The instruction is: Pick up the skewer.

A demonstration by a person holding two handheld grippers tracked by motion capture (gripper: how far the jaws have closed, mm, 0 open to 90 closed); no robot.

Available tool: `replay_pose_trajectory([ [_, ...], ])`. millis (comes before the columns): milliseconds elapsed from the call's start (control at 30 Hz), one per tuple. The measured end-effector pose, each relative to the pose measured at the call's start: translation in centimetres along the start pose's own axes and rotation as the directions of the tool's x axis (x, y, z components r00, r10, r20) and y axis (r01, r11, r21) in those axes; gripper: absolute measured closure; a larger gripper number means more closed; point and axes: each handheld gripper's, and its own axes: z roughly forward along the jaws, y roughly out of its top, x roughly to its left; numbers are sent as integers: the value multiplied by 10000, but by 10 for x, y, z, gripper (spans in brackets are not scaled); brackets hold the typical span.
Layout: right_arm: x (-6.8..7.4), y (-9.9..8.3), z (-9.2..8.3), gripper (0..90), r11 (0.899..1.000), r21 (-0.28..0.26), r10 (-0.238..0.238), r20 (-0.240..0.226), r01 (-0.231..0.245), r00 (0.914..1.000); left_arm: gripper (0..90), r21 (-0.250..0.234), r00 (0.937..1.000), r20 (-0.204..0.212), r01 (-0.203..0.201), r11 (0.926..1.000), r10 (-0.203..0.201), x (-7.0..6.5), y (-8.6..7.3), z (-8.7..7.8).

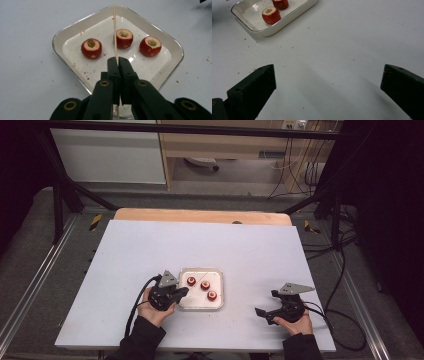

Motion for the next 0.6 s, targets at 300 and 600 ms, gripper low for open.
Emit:
replay_pose_trajectory([
  [300, 9, 5, 3, 5, 9992, 99, -387, 77, 386, 9992, 883, 121, 9989, 223, -423, 9990, 420, -2, 0, -2],
  [600, 25, 15, 10, 12, 9912, 451, -1255, 258, 1243, 9918, 883, 209, 9957, 453, -819, 9964, 809, -7, 2, 0],
])
